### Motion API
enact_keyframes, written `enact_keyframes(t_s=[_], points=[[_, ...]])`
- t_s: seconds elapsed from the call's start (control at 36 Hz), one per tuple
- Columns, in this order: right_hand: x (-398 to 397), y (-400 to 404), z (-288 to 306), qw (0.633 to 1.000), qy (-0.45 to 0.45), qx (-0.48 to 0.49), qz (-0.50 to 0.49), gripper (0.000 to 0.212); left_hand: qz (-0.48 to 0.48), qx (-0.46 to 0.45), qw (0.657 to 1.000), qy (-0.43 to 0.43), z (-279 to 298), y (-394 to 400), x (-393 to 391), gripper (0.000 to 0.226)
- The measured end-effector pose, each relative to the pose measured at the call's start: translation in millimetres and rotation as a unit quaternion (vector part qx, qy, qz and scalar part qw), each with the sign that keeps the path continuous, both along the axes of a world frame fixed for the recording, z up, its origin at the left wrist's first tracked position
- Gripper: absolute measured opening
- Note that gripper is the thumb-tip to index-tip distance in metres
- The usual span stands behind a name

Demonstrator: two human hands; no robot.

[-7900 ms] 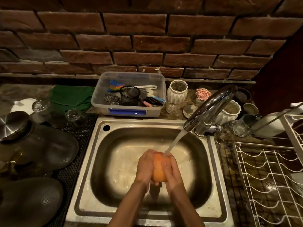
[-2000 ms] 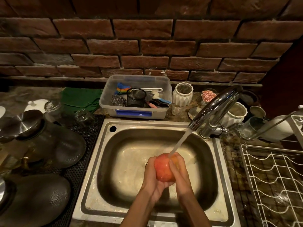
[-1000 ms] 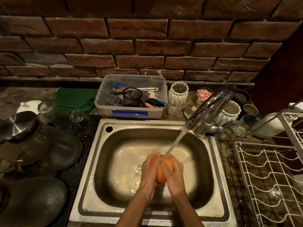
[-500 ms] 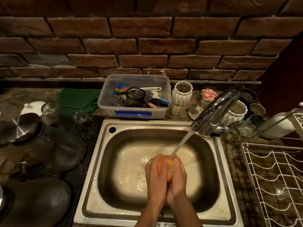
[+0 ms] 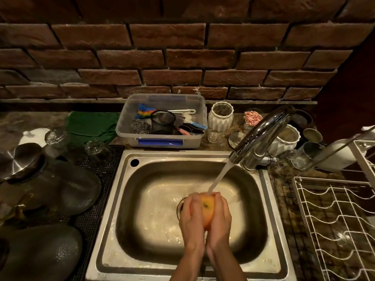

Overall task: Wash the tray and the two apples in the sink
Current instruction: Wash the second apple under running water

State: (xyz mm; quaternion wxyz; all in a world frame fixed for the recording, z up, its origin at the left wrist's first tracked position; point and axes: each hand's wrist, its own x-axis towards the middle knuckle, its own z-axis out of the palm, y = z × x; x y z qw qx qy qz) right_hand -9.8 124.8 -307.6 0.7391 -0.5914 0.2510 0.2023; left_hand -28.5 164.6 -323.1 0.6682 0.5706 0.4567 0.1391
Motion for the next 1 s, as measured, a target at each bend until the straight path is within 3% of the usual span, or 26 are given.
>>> enact_keyframes(t_s=[0.11,0.22,0.31,0.44,0.53,0.61,0.72,0.78,0.89,1.0], points=[[2.2,-8.8,1.2,0.976,0.168,0.134,-0.029,0.055,-0.071,0.074,0.995,0.017,-5.3,-0.9,-9.6,0.024],[10.3,-19.8,-3.5,0.946,0.243,0.214,0.007,0.060,-0.134,0.069,0.988,0.018,-1.3,4.4,-18.9,0.028],[14.2,-22.8,-7.1,0.949,0.210,0.227,0.055,0.055,-0.157,0.047,0.986,0.020,4.6,11.5,-21.4,0.037],[9.6,-18.2,-13.2,0.992,0.058,0.080,0.081,0.028,-0.122,-0.083,0.988,0.047,16.0,19.9,-14.2,0.017],[4.8,-21.8,-14.2,0.996,0.020,0.046,0.079,0.019,-0.099,-0.207,0.971,0.066,23.2,25.8,-8.7,0.039],[1.0,-27.7,-17.8,0.996,-0.002,0.033,0.085,0.015,-0.100,-0.277,0.954,0.060,25.8,32.1,-10.5,0.050],[-0.8,-31.2,-25.7,0.996,-0.004,0.049,0.075,0.033,-0.120,-0.359,0.921,0.089,26.4,40.1,-15.7,0.060],[-2.3,-29.4,-25.0,0.996,0.002,0.050,0.074,0.032,-0.129,-0.357,0.921,0.089,25.2,40.1,-15.4,0.051],[-4.5,-18.7,-17.9,0.996,0.025,-0.002,0.083,0.027,-0.146,-0.237,0.958,0.063,15.8,28.8,-9.8,0.023],[0.4,-8.3,-17.6,0.995,0.010,-0.073,0.062,0.020,-0.105,-0.209,0.972,0.035,14.5,18.5,-9.6,0.020]])
